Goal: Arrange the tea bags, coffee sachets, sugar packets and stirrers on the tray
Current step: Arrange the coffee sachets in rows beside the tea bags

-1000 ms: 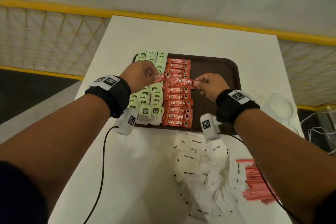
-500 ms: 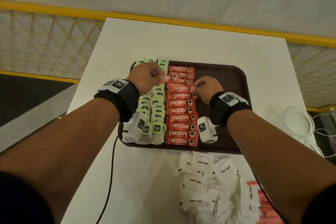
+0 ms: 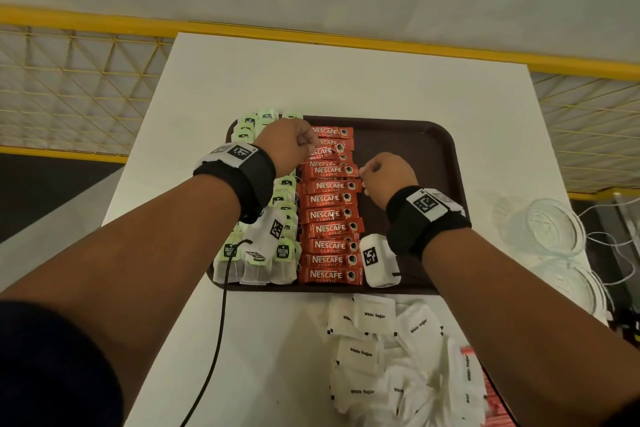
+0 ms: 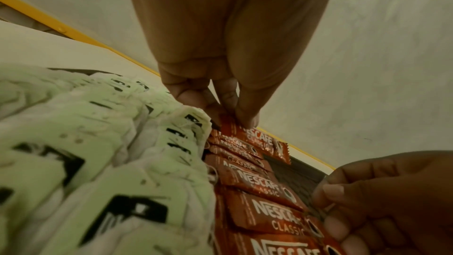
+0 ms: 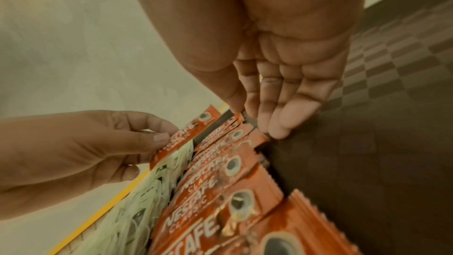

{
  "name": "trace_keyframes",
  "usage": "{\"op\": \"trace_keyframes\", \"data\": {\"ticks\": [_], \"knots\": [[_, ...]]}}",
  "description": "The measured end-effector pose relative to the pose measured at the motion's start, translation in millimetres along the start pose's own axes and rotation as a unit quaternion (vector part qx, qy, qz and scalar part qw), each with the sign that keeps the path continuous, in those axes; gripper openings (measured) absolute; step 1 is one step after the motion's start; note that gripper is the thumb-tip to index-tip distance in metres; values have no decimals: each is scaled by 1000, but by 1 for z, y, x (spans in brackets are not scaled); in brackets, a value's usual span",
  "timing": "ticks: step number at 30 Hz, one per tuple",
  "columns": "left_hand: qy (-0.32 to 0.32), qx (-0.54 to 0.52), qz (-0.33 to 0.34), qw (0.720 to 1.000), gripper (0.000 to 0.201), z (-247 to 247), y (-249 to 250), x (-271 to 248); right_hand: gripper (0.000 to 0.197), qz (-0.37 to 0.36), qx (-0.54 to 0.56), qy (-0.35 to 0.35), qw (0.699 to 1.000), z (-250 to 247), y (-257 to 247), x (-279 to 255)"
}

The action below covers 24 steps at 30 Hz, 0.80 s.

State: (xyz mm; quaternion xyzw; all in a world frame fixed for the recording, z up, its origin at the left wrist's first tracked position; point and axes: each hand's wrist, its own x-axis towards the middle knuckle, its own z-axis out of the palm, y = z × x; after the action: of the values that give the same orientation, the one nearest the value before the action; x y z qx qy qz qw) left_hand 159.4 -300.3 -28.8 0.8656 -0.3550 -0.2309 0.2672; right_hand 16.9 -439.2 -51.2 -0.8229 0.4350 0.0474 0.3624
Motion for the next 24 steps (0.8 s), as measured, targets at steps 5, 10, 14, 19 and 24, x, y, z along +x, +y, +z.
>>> {"op": "trace_keyframes", "data": {"ticks": [5, 10, 14, 19, 24], "knots": [[-20, 14, -20, 1000, 15, 8, -1, 12, 14, -14, 0, -16, 1000, 2, -2, -5], [-32, 50, -6, 998, 13, 11, 1, 18, 15, -28, 8, -10, 1000, -3, 2, -9], [-37, 95, 15, 995, 12, 13, 5, 20, 16, -42, 17, 5, 999, -12, 9, -16], [-27, 144, 21, 989, 13, 12, 11, 11, 16, -79, 2, 25, 997, -34, 13, -40], [7, 148, 90, 985, 20, 3, 35, -28, 18, -121, -9, 9, 993, -61, 28, -92]]}}
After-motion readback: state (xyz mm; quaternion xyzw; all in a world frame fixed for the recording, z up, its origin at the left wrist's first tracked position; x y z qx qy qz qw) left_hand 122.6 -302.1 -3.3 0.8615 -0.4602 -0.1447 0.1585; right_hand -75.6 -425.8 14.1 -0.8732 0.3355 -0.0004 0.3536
